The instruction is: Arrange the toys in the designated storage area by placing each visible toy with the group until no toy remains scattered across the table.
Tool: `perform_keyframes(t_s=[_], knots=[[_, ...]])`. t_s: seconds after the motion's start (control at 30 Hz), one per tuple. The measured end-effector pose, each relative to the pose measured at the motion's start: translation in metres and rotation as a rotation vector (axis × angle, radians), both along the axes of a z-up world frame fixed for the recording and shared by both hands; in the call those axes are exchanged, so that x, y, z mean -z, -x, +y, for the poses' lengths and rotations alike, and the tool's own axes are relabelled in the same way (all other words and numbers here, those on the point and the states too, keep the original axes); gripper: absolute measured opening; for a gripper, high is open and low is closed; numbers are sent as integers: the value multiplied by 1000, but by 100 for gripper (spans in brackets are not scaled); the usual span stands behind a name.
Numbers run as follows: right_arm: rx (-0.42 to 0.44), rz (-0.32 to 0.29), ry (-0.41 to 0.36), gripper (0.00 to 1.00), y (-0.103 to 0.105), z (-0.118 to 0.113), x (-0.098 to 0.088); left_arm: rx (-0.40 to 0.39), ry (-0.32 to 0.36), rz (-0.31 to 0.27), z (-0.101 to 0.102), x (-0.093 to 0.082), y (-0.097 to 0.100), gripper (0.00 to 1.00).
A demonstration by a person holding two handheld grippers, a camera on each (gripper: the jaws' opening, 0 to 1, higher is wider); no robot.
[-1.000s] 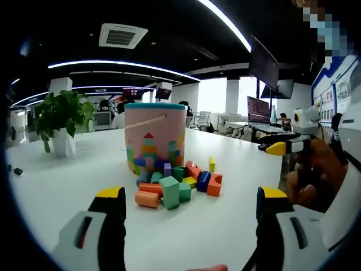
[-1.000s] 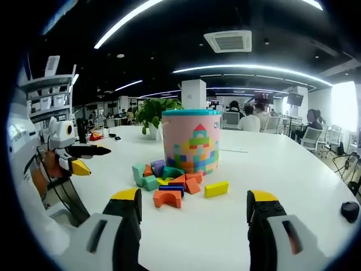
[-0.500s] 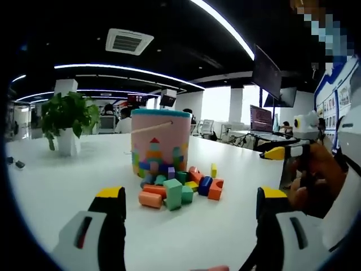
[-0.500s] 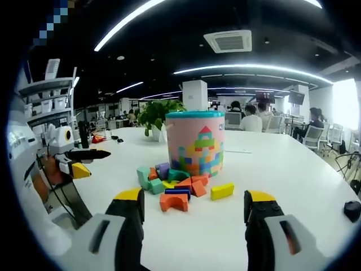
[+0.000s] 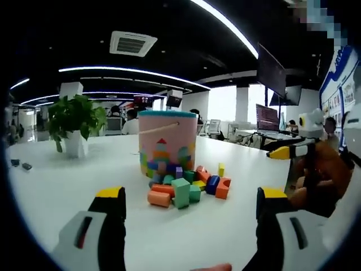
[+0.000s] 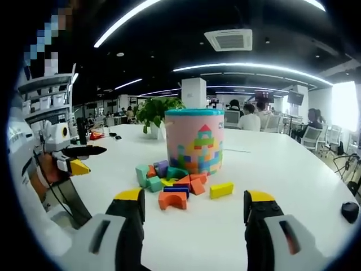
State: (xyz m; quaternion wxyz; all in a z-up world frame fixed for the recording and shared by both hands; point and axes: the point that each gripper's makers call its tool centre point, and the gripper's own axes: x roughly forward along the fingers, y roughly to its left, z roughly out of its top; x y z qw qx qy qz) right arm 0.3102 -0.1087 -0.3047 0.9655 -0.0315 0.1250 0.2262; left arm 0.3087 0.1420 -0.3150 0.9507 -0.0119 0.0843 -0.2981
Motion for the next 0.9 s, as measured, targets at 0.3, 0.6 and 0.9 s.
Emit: perform_keyframes(t_s=[0.3, 0.6, 0.9], knots=[[21, 7, 4, 71, -4, -5, 3, -11, -20, -2, 7, 3, -6, 99], [27, 15, 6, 70, -9, -5, 7, -30, -28, 4, 15, 5, -10, 99], [55, 26, -9, 67, -18, -9, 14, -22, -48, 10, 14, 17, -15, 99]])
